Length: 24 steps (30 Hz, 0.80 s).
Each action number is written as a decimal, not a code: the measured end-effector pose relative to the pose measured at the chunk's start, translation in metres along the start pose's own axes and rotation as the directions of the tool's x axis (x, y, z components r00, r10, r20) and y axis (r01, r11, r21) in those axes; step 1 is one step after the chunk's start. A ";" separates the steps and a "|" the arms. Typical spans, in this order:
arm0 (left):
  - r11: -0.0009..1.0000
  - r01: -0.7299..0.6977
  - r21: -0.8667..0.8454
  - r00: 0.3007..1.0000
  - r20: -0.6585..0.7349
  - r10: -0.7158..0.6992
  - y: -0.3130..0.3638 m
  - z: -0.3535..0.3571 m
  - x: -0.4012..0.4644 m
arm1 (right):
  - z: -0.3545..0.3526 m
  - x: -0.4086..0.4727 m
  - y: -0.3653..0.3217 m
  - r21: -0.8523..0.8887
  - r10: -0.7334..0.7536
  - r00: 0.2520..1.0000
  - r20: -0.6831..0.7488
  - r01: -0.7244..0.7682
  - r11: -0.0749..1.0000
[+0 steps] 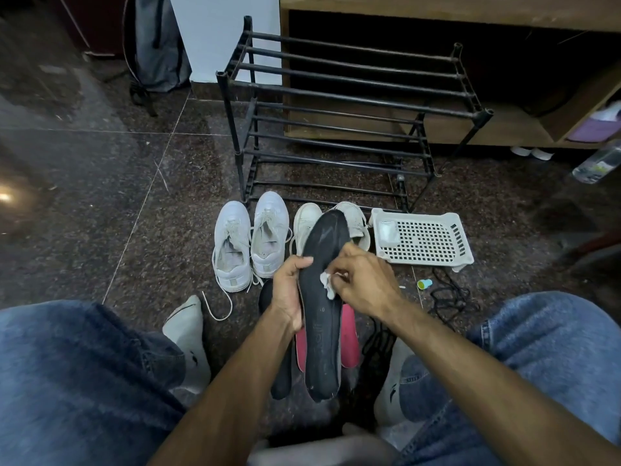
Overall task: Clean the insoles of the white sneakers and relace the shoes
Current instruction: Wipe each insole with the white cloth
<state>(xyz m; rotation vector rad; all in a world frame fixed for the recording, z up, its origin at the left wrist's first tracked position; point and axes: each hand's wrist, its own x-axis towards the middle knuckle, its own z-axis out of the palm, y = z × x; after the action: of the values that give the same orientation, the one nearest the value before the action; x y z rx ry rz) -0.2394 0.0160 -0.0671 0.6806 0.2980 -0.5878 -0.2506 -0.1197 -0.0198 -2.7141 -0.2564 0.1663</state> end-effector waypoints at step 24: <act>0.988 0.143 -0.053 0.988 0.066 -0.139 -0.018 0.002 0.001 | -0.009 0.035 0.010 0.161 0.213 0.921 -0.327 -0.168 0.973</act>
<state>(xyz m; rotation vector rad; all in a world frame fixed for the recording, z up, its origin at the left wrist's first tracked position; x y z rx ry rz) -0.2495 0.0030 -0.0753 0.5879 0.3057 -0.7314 -0.2137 -0.1246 -0.0185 -2.5766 0.1188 -0.2290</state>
